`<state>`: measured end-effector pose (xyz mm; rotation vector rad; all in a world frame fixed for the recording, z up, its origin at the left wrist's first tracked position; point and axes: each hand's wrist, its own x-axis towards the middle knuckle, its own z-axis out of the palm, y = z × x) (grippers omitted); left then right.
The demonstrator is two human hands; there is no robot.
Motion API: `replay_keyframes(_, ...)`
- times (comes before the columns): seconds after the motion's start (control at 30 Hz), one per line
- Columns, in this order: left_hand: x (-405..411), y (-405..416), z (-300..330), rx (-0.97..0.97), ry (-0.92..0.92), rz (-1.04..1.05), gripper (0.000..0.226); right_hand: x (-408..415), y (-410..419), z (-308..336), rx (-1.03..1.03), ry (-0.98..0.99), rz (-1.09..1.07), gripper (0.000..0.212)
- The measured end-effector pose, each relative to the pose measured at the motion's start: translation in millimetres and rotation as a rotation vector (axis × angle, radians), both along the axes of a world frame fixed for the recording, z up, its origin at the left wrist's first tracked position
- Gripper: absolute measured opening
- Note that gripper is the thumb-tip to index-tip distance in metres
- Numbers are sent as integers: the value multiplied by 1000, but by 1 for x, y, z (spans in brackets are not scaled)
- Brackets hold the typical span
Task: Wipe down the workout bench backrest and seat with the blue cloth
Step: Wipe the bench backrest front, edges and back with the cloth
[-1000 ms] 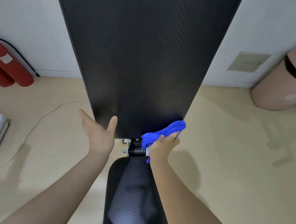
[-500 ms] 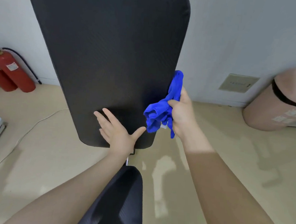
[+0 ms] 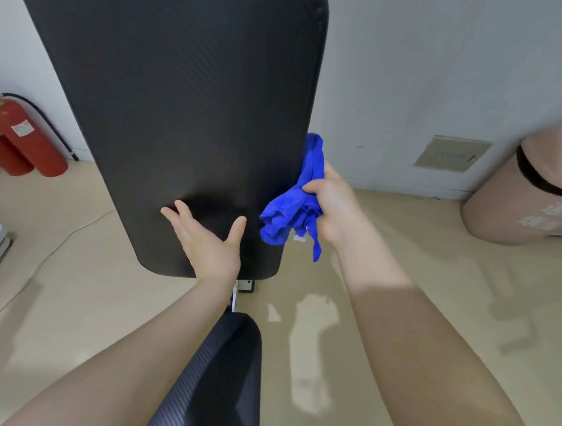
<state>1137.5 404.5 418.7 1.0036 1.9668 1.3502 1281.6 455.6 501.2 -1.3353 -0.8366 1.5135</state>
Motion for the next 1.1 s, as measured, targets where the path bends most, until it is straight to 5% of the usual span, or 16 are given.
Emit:
replay_keyframes(0.2, 2, 4, 14, 26, -273, 28, 109, -6, 2, 30, 165, 207, -51, 56)
replay_keyframes(0.33, 6, 6, 21, 91, -409, 114, 101, -5, -3, -16, -23, 33, -50, 60)
replay_keyframes(0.53, 1, 7, 11, 60, -141, 114, 101, -9, -18, -82, -254, -249, 91, 51)
replay_keyframes(0.7, 5, 8, 13, -6, -53, 93, 107, 6, -2, -38, 13, 40, -55, 59)
replay_keyframes(0.8, 8, 8, 13, -53, 59, 95, 105, 8, -9, -34, 97, 49, -23, 60)
replay_keyframes(1.1, -18, -6, -28, -52, 478, -80, 102, -15, -43, -182, -388, 165, -141, 53)
